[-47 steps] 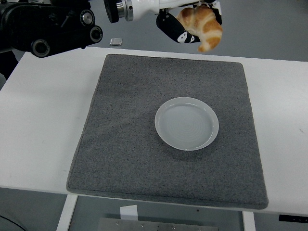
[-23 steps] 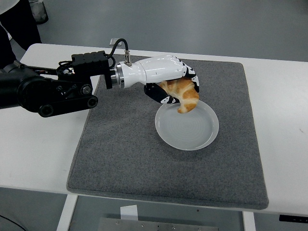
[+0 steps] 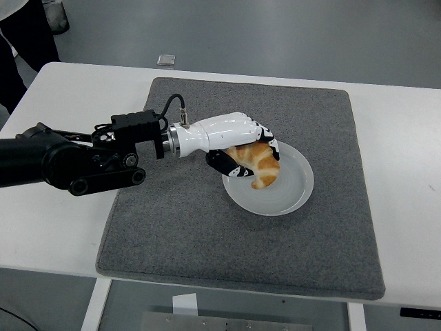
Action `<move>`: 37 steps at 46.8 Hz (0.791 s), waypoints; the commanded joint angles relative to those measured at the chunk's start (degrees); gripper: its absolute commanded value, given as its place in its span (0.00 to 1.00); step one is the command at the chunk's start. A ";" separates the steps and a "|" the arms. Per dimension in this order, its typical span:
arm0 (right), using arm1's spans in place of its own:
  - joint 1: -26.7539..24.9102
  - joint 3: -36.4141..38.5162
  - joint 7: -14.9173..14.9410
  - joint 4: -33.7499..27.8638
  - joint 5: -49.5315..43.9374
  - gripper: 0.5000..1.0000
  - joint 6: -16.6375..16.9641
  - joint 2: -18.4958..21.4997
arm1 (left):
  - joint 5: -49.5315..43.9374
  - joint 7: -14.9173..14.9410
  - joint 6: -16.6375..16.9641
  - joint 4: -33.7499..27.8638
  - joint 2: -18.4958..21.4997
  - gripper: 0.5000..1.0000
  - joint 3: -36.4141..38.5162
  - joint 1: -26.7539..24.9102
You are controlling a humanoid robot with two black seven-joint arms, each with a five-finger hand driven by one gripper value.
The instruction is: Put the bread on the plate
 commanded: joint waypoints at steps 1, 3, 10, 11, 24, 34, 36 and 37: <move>0.03 -0.03 -0.02 -0.02 0.00 0.90 -0.01 0.00 | -0.08 -0.22 0.14 0.36 -0.25 0.00 -0.07 1.17; 0.03 -0.03 -0.02 -0.02 0.00 0.90 -0.01 0.00 | -0.08 -0.22 0.23 0.36 -0.51 0.00 -0.07 1.69; -0.06 -0.03 -0.02 -0.03 0.00 0.90 -0.01 0.00 | -0.17 -0.22 1.64 1.24 -0.95 0.00 -0.07 2.66; -0.06 -0.03 0.07 0.06 0.00 0.90 -0.01 0.00 | -0.17 -0.22 1.73 1.50 -0.95 0.00 -0.07 2.75; -0.06 -0.03 0.07 -0.02 0.00 0.90 -0.01 0.00 | -0.87 -0.31 1.73 3.79 -2.36 0.00 -0.15 3.98; -0.06 -0.03 -0.02 -0.03 0.00 0.90 -0.01 0.00 | -1.14 -0.31 1.73 6.95 -5.08 0.00 -0.15 5.47; -0.06 0.06 -0.02 -0.03 0.00 0.90 -0.01 0.00 | -1.14 -0.39 1.73 7.39 -5.52 0.00 -0.15 5.82; -0.06 -0.03 -0.02 -0.03 -0.09 0.90 -0.01 0.00 | -1.14 -0.31 1.73 7.48 -5.78 0.00 -0.15 5.91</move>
